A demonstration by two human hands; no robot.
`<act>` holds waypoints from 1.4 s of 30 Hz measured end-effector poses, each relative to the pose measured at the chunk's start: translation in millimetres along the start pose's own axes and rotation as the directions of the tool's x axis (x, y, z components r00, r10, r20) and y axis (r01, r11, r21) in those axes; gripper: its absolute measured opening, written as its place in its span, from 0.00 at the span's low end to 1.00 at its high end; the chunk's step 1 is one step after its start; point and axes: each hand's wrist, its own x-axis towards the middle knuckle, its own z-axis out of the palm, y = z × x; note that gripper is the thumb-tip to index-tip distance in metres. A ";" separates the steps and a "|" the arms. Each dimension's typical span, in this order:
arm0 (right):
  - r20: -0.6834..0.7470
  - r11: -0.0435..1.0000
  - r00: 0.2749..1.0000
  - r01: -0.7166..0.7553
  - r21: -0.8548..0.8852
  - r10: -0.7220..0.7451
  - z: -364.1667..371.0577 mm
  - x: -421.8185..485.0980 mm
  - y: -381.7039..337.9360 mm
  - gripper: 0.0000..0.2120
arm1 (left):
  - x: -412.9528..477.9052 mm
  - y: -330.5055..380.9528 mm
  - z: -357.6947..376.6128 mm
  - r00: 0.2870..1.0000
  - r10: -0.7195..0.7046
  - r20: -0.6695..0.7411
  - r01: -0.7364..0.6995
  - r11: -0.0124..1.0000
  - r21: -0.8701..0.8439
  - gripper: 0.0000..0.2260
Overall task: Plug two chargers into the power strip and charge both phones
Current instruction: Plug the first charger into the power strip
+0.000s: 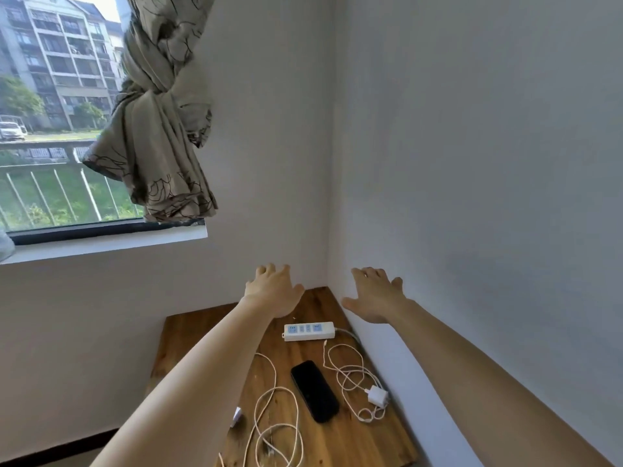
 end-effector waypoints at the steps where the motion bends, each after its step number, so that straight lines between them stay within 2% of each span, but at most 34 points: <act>1: 0.012 1.000 1.000 -0.010 0.007 0.010 8.9 15.8 2.2 0.33 | 17.4 -2.2 9.2 1.000 0.006 0.007 -0.006 1.000 0.001 0.26; 5: 0.061 0.996 0.995 -0.076 0.046 0.073 54.7 74.0 10.6 0.33 | 85.8 -15.1 60.0 0.998 0.031 0.056 -0.030 0.999 -0.016 0.25; 10: 0.212 0.969 0.962 -0.205 0.135 0.173 124.1 121.7 34.6 0.32 | 152.9 -29.9 142.3 0.981 0.042 0.187 -0.041 0.999 -0.009 0.25; 15: 0.377 0.932 0.884 -0.343 0.121 0.276 196.6 137.3 67.9 0.29 | 184.1 -31.4 222.5 0.942 0.081 0.326 -0.074 0.997 -0.032 0.24; 18: 0.457 0.917 0.838 -0.383 0.107 0.297 237.9 137.1 86.1 0.24 | 191.7 -28.4 267.5 0.899 0.094 0.427 -0.078 0.995 -0.055 0.24; 22: 0.525 0.920 0.799 -0.386 0.070 0.295 286.9 130.9 102.3 0.19 | 193.9 -25.3 322.2 0.836 0.082 0.542 -0.070 0.997 -0.044 0.25; 26: 0.562 0.951 0.778 -0.304 -0.055 0.281 322.4 130.7 112.1 0.22 | 190.5 -24.6 362.6 0.777 0.057 0.626 -0.040 0.998 -0.041 0.29; 30: 0.575 0.968 0.779 -0.211 -0.134 0.249 347.6 136.8 115.8 0.25 | 188.6 -24.9 388.1 0.760 0.041 0.649 -0.021 0.999 -0.039 0.29; 32: 0.584 0.973 0.778 -0.185 -0.140 0.232 355.7 139.3 116.6 0.26 | 187.5 -25.5 395.3 0.776 0.037 0.630 -0.004 0.999 -0.054 0.28; 33: 0.586 0.971 0.776 -0.205 -0.120 0.236 358.8 140.8 117.0 0.25 | 187.2 -26.1 398.1 0.787 0.034 0.616 0.002 0.998 -0.058 0.27; 35: 0.589 0.940 0.758 -0.340 -0.009 0.280 359.5 145.0 117.0 0.23 | 188.3 -27.2 401.7 0.799 0.033 0.600 0.003 0.998 -0.058 0.26; 37: 0.640 0.802 0.695 -0.563 0.201 0.327 353.9 151.5 116.4 0.21 | 191.1 -28.5 402.7 0.800 0.038 0.599 -0.004 0.998 -0.059 0.26; 38: 0.694 0.666 0.645 -0.674 0.319 0.320 350.9 155.2 116.3 0.20 | 192.4 -29.2 402.5 0.800 0.048 0.598 -0.011 0.998 -0.065 0.25; 40: 0.808 0.281 0.546 -0.830 0.483 0.223 344.5 165.7 114.9 0.20 | 196.1 -32.1 400.8 0.803 0.065 0.593 -0.023 0.997 -0.078 0.25; 42: 0.843 -0.171 0.533 -0.826 0.537 0.073 339.5 177.7 110.4 0.19 | 200.2 -35.9 398.4 0.805 0.073 0.589 -0.038 0.997 -0.072 0.25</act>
